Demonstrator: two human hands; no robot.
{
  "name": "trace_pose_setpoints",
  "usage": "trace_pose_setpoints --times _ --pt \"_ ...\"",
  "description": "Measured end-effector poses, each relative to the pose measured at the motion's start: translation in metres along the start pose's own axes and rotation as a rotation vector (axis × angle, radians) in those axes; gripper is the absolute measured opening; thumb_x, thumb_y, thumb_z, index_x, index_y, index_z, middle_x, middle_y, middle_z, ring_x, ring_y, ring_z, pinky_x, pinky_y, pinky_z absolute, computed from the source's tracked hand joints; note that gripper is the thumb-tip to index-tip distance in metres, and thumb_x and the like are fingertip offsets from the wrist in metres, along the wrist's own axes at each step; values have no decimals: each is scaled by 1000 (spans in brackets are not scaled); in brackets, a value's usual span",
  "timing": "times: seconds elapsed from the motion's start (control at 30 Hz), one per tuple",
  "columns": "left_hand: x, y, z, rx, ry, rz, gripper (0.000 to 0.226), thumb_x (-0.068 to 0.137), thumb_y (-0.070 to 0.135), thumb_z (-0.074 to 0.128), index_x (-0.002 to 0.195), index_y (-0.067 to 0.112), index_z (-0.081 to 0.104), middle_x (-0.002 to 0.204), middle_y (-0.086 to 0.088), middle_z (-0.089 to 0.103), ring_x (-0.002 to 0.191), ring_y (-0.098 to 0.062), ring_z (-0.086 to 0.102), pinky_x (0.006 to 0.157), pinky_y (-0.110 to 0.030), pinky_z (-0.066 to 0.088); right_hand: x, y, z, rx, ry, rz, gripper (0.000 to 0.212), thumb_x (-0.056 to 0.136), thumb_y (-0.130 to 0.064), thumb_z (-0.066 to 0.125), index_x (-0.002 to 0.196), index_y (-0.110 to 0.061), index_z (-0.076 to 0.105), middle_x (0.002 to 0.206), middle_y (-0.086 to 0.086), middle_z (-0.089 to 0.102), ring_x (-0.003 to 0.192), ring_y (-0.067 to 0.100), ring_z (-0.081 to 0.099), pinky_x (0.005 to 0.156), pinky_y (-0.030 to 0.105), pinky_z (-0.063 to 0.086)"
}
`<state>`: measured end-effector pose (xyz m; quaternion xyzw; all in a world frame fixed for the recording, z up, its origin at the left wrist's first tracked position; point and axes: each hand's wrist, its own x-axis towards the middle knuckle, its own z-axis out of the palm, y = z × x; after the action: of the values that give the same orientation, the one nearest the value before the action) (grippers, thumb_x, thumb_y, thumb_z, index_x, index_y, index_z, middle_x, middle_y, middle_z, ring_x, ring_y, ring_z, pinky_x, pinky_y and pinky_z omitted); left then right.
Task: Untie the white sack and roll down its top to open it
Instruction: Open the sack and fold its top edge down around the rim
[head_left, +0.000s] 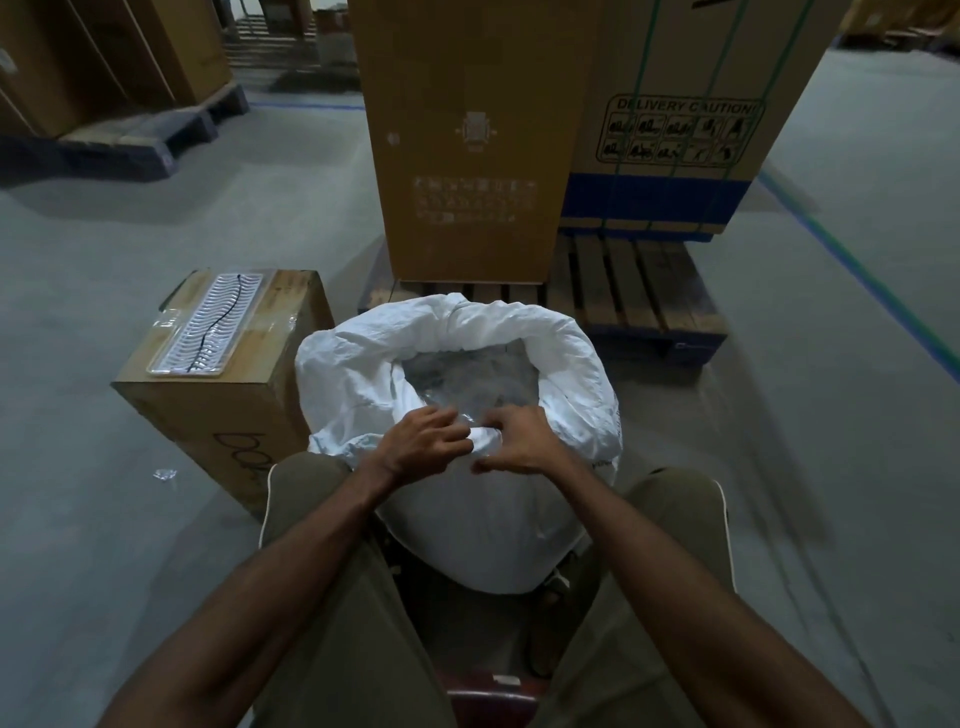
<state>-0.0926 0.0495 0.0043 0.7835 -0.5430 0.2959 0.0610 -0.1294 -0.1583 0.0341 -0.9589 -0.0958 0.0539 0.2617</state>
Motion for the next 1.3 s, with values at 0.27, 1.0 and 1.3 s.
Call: trace_pose_setpoints --times 0.27,1.0,1.3 --pt "-7 -24 -15 -352 -459 -450 69 65 55 71 123 20 57 126 0 57 123 -21 48 104 -36 41 0 -1 23 -202 177 14 23 52 -22 75 69 -21 59 69 -1 67 65 24 64 63 27 40" --pt "-29 45 -5 -783 439 -1955 69 67 31 85 128 18 55 123 1 57 109 -19 58 91 -31 51 12 -26 63 -205 215 -95 22 56 -19 74 65 -16 54 67 5 63 63 33 62 53 31 42" --pt "-13 21 24 -1569 824 -2382 43 85 36 78 116 7 67 110 -11 72 98 -27 71 67 -36 60 0 -17 66 -345 330 -202 28 53 -15 75 69 -22 53 70 -3 60 70 26 61 61 34 37"
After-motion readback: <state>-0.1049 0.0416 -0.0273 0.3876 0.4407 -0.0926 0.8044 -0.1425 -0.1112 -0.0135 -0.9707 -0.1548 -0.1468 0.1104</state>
